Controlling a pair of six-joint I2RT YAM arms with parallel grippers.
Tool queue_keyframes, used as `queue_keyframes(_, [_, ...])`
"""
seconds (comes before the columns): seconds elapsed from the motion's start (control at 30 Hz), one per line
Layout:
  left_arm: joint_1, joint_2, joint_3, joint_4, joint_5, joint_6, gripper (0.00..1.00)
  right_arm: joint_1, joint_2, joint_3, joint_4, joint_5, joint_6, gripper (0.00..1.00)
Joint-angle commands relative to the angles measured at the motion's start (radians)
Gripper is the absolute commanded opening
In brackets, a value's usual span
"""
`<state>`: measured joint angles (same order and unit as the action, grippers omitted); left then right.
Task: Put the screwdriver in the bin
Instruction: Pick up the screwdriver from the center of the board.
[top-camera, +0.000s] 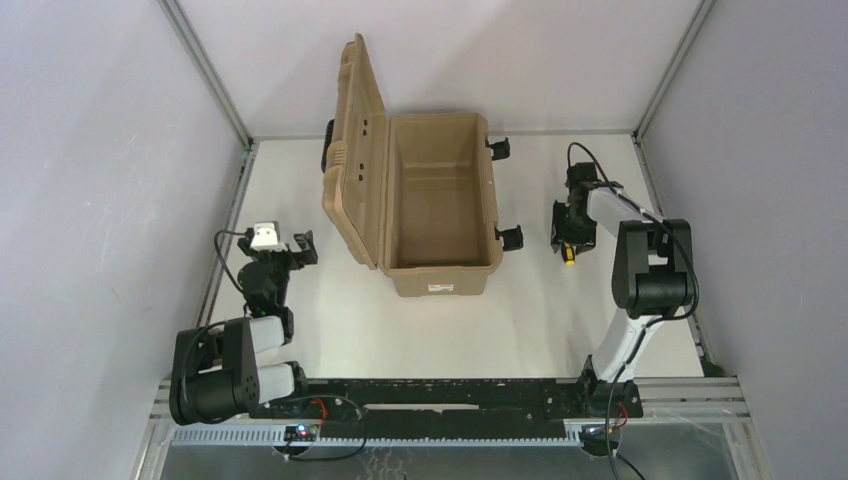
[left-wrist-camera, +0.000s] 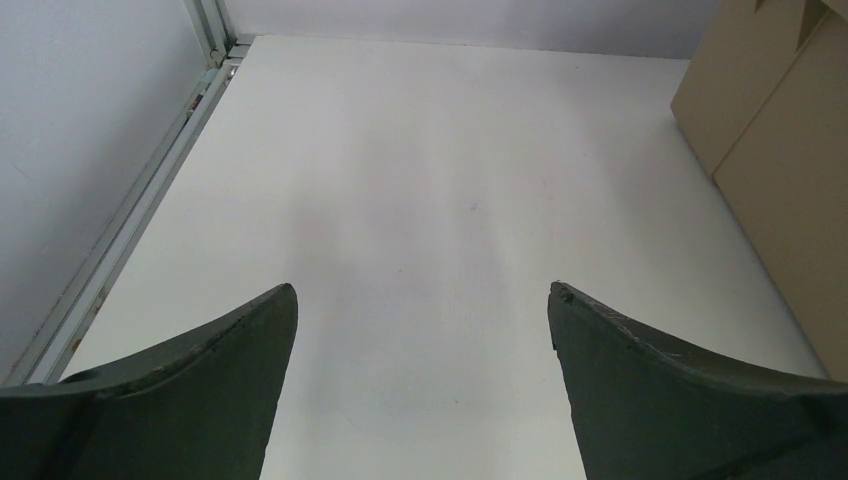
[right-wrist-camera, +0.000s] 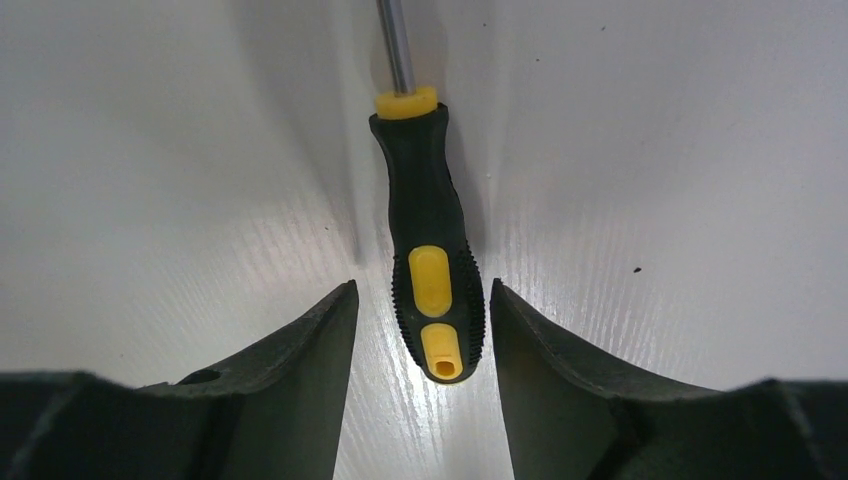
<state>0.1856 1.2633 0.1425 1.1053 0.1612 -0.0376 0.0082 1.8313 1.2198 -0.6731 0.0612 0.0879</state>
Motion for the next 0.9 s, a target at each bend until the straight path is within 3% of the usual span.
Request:
queue_keyframes(0.0, [-0.003, 0.002, -0.020, 0.103, 0.000, -0.010, 1.00, -0.002, 0.016, 0.045, -0.009, -0.008, -0.015, 0.59])
queue_keyframes(0.53, [-0.002, 0.002, -0.020, 0.103, 0.002, -0.010, 1.00, -0.002, 0.061, 0.069, -0.021, 0.030, -0.019, 0.53])
queue_keyframes(0.87, [-0.003, 0.002, -0.019, 0.104, 0.001, -0.010, 1.00, -0.002, 0.086, 0.080, -0.031, 0.049, -0.023, 0.41])
